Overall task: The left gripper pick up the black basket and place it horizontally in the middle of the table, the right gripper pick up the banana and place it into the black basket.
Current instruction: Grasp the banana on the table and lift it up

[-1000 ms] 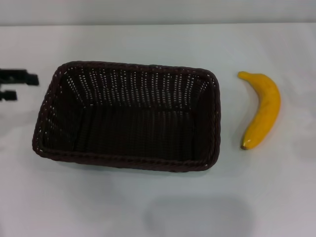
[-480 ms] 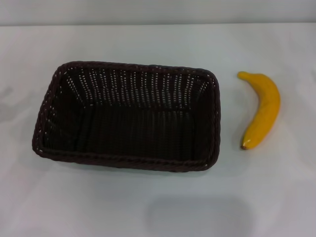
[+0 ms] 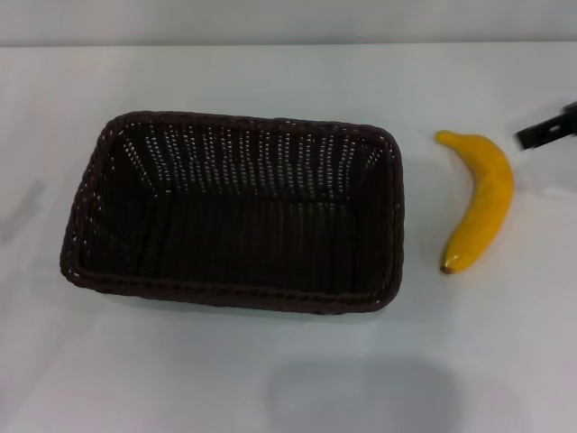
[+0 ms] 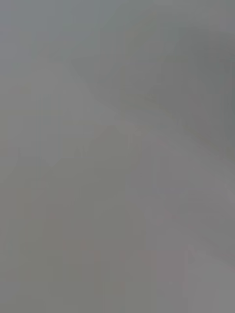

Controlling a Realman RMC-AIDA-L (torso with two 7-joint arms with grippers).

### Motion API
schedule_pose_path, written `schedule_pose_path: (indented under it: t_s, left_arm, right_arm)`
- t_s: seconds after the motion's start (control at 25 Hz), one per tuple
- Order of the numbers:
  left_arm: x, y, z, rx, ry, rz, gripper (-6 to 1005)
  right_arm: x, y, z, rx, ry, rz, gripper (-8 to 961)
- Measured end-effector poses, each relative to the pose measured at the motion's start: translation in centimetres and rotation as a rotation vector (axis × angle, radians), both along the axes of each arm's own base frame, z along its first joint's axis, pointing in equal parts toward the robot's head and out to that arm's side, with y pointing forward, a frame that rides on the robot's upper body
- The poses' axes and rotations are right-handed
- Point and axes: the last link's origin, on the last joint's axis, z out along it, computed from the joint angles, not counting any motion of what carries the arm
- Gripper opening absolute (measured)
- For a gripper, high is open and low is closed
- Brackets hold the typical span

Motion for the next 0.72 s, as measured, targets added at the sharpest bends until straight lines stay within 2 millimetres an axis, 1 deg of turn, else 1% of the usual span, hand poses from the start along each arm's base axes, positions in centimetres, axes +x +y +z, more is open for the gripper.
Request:
schedule_pose_path:
  t_s: [0.12,0.24,0.32,0.44,0.72]
  left_arm:
    - [-0.3,-0.5,-1.2,0.031,0.035,-0.002,892]
    - [-0.5,-0.7,-2.0,0.035,0.035,-0.003,892]
    - [-0.6,-0.8,-2.2,0.036,0.034,-0.001,891]
    - [-0.7,-1.0,-2.3,0.044,0.049,0.003,891]
    - [-0.8,-0.8,-2.6,0.052,0.067,0.0,892]
  right_arm:
    - [-1.8,0.8,-2.7,-0.043,-0.058,0.011,874]
    - [-2.9,1.4,-4.6,-0.062,-0.099,0.019,875]
    - [-3.3,1.8,-5.2,-0.059,-0.12,0.007,875]
    - [-3.5,2.3,-6.1,-0.05,-0.144,-0.015,875]
    - [-2.5,3.0,-7.9,-0.065,-0.235,-0.082,875]
